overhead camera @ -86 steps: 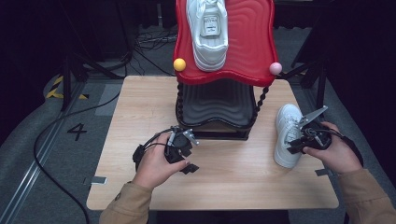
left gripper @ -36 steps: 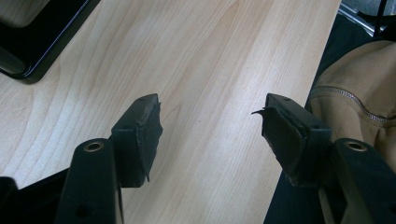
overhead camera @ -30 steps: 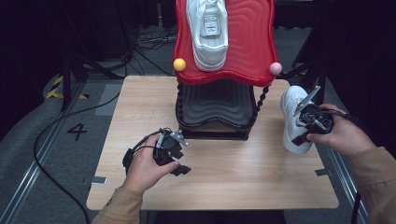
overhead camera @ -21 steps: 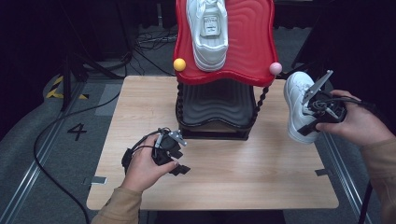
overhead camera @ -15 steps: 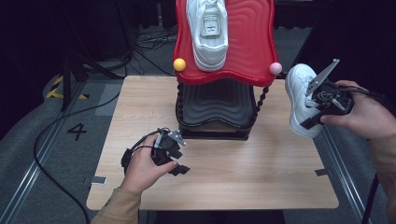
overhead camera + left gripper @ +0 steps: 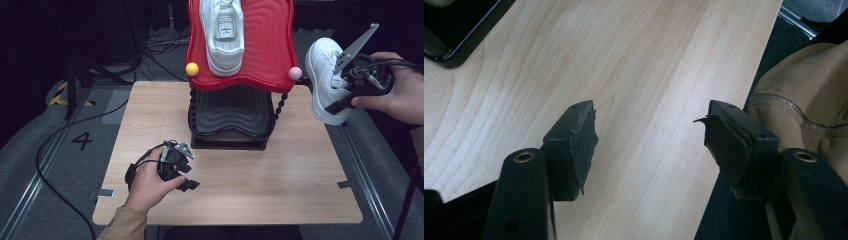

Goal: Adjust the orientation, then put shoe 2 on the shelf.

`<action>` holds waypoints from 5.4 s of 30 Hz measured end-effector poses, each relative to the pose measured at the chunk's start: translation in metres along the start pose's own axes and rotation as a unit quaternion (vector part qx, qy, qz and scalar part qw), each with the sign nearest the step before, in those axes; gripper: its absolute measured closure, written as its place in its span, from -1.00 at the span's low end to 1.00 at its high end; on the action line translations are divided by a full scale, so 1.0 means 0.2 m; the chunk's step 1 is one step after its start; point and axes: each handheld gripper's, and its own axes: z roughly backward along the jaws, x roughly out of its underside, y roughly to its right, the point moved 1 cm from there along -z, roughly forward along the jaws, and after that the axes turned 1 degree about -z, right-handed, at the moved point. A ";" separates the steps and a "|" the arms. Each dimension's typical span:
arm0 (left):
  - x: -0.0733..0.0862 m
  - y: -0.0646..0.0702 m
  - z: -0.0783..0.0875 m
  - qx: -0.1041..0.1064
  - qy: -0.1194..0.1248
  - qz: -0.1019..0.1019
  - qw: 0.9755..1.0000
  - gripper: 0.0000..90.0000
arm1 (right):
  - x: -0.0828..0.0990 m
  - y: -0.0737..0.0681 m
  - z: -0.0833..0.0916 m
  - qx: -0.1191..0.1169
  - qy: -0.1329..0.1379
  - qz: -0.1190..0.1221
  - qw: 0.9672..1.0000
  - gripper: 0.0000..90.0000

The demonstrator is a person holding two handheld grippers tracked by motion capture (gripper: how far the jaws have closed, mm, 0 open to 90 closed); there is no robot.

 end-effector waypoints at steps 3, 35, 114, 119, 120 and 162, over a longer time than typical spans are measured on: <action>0.01 0.00 0.01 -0.002 0.001 0.004 1.000 -0.15 | -0.06 0.00 0.06 0.010 0.002 0.008 1.000 0.69; 0.02 -0.02 0.00 -0.003 -0.006 0.005 1.000 -0.15 | -0.53 -0.10 0.28 0.078 0.006 0.077 0.994 0.70; 0.03 -0.01 0.00 0.006 0.001 0.004 1.000 -0.15 | -0.88 -0.09 -0.03 0.075 0.072 0.104 0.989 0.28; 0.03 -0.01 0.00 0.005 0.000 0.005 1.000 -0.15 | -0.82 -0.10 0.04 0.072 0.120 0.101 0.985 0.17; 0.03 -0.01 0.00 0.006 -0.003 0.007 1.000 -0.15 | -0.81 -0.10 0.07 0.072 0.132 0.101 0.983 0.14; 0.02 0.00 -0.02 0.001 -0.015 0.007 1.000 -0.15 | 0.24 -0.08 -0.32 0.008 0.153 -0.004 0.988 0.07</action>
